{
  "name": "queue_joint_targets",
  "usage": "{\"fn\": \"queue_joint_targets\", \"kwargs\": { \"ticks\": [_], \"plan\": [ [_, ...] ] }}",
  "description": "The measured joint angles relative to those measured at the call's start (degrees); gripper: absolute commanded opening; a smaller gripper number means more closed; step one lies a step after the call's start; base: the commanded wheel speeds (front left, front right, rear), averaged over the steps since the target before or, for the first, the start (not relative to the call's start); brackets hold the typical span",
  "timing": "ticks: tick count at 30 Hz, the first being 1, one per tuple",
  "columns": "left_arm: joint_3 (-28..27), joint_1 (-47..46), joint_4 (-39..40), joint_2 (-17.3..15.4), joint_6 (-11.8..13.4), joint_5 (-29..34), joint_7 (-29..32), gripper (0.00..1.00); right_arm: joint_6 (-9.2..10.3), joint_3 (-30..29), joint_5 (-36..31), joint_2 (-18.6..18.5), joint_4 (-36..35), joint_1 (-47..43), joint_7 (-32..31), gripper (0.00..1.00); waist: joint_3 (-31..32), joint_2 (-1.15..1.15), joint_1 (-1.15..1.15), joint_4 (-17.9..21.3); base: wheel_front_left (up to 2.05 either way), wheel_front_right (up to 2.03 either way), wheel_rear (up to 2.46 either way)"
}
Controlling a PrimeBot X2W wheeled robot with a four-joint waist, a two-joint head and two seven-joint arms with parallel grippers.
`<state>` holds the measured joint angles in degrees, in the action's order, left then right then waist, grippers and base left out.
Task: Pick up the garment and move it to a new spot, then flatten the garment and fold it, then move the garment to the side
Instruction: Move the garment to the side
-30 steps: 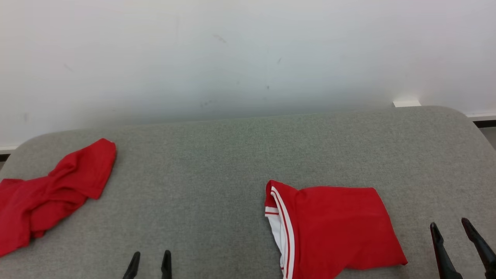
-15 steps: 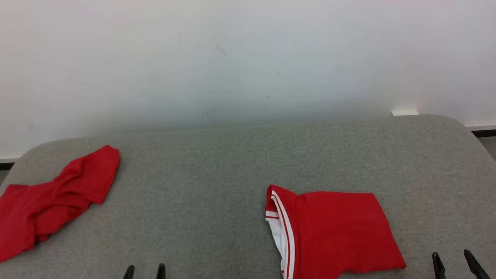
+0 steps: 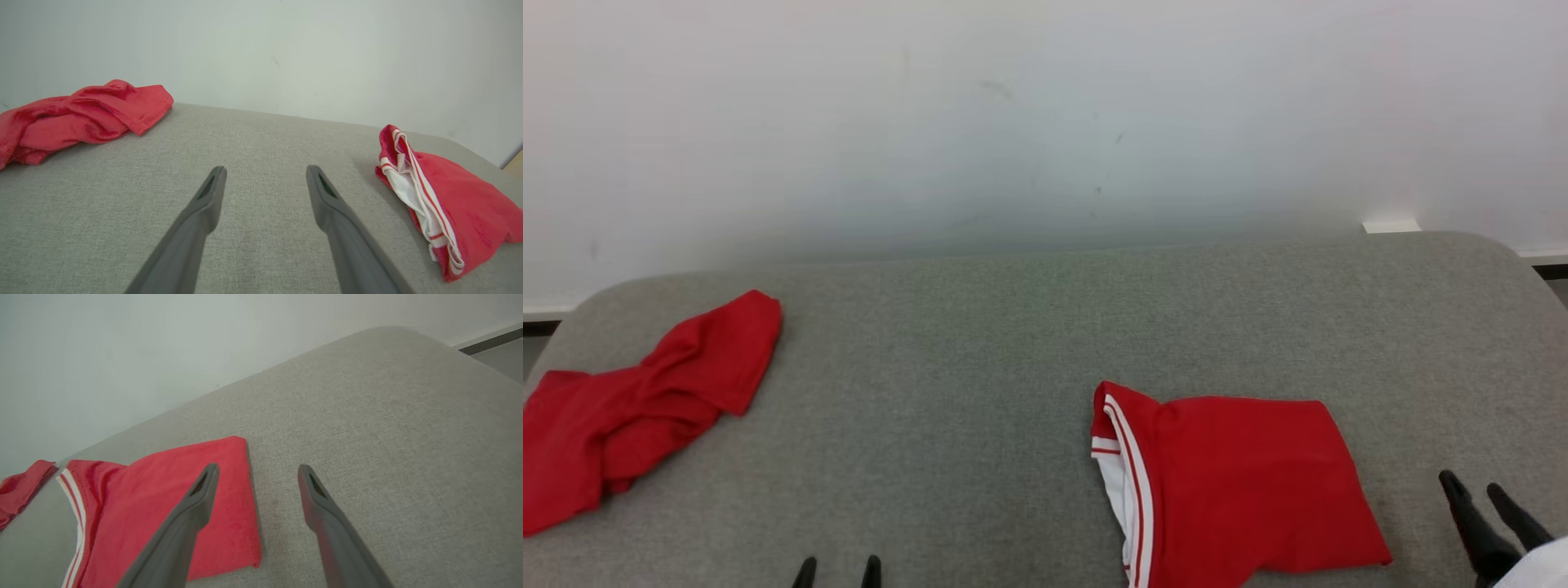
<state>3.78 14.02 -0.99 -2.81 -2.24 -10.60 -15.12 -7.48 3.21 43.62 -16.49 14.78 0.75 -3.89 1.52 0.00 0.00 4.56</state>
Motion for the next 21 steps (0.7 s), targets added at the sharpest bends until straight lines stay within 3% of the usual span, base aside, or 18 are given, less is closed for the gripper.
{"fn": "queue_joint_targets", "kwargs": {
  "ticks": [6, 11, 21],
  "plan": [
    [0.6, -0.9, 0.4, 0.0, -0.2, 0.1, 0.0, 1.0, 0.01, -1.5, 9.8, -4.5, 3.2, 8.0, -24.6, 1.0, -1.9, 0.0, 0.0, -2.7, 0.0, 0.0, 0.0],
    [0.5, -2.7, 0.6, 0.0, -0.6, 0.5, 0.0, 1.0, 0.01, -2.1, 8.9, -5.0, 7.7, 11.2, -29.6, 1.0, -4.0, 0.0, 0.0, -5.1, 0.0, 0.0, 0.0],
    [0.4, -4.9, 0.9, 0.0, -1.6, 0.7, 0.0, 1.0, 0.01, -3.1, 6.2, -1.6, 15.0, 16.2, -30.1, 1.0, -9.2, 0.0, 0.01, -11.6, 0.0, 0.0, 0.0]
  ]
}}
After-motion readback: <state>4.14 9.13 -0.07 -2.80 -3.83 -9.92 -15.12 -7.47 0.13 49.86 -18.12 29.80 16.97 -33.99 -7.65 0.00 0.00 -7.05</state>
